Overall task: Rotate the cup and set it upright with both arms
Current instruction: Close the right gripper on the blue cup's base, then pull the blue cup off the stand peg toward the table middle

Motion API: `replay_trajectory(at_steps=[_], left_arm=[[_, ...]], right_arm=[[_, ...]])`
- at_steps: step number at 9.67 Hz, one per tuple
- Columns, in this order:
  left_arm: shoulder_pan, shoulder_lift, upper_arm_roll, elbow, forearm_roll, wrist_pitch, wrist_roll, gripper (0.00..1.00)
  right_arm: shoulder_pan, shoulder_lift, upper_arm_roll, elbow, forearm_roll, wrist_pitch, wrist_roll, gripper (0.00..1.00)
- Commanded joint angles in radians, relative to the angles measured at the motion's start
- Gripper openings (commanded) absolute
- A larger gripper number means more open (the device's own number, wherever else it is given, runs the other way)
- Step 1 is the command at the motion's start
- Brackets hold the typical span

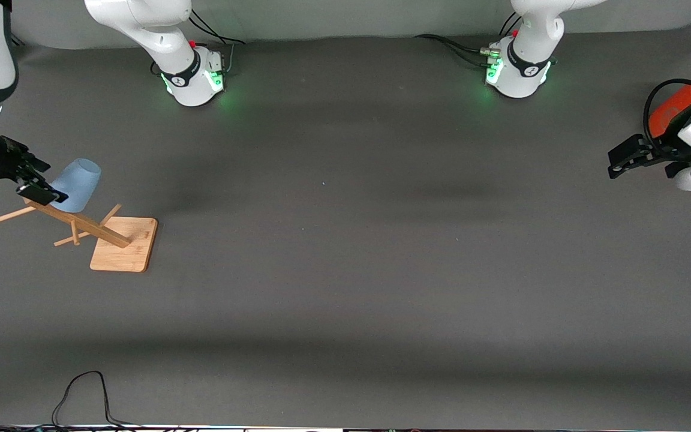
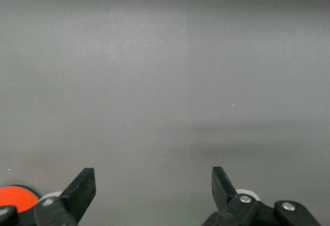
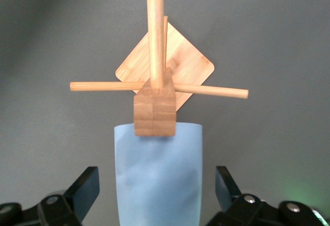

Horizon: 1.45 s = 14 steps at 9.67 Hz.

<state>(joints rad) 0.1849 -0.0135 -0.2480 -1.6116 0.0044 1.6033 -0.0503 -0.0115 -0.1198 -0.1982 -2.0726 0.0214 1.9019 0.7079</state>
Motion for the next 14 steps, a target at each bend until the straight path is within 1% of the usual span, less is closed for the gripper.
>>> replay_trajectory(at_steps=[1,2,4,5,6,7,8,11,12,14], left_arm=[[-0.002,0.007,0.003,0.019,-0.006,0.000,-0.011,1.00],[-0.002,0.007,0.003,0.019,-0.006,0.000,-0.011,1.00],[-0.001,0.007,0.003,0.018,-0.006,0.000,-0.010,1.00],[-0.001,0.007,0.003,0.018,-0.006,0.000,-0.010,1.00],[-0.002,0.007,0.003,0.018,-0.006,-0.002,-0.010,1.00],[-0.001,0.007,0.003,0.018,-0.006,-0.003,-0.010,1.00],[0.001,0.007,0.003,0.018,-0.006,-0.003,-0.010,1.00],[-0.001,0.007,0.003,0.018,-0.006,-0.003,-0.010,1.00],[-0.001,0.007,0.003,0.016,-0.006,-0.002,-0.010,1.00],[-0.005,0.007,0.003,0.018,-0.006,-0.002,-0.010,1.00]], right_arm=[[0.013,-0.034,-0.003,-0.076,0.014,0.071,0.027,1.00],[0.013,-0.029,-0.003,-0.098,0.014,0.091,0.025,1.00],[0.015,-0.018,-0.003,-0.104,0.014,0.102,0.025,1.00],[0.015,-0.015,-0.003,-0.104,0.014,0.102,0.025,0.98],[0.015,-0.017,-0.003,-0.104,0.014,0.100,0.025,0.78],[0.015,-0.017,-0.003,-0.103,0.014,0.098,0.013,0.62],[0.015,-0.017,-0.003,-0.103,0.014,0.098,0.012,0.53],[0.016,-0.035,0.000,-0.098,0.012,0.086,0.010,0.53],[0.016,-0.056,0.006,-0.086,0.012,0.050,0.013,0.53],[0.077,-0.115,0.006,-0.086,0.012,0.002,0.038,0.53]])
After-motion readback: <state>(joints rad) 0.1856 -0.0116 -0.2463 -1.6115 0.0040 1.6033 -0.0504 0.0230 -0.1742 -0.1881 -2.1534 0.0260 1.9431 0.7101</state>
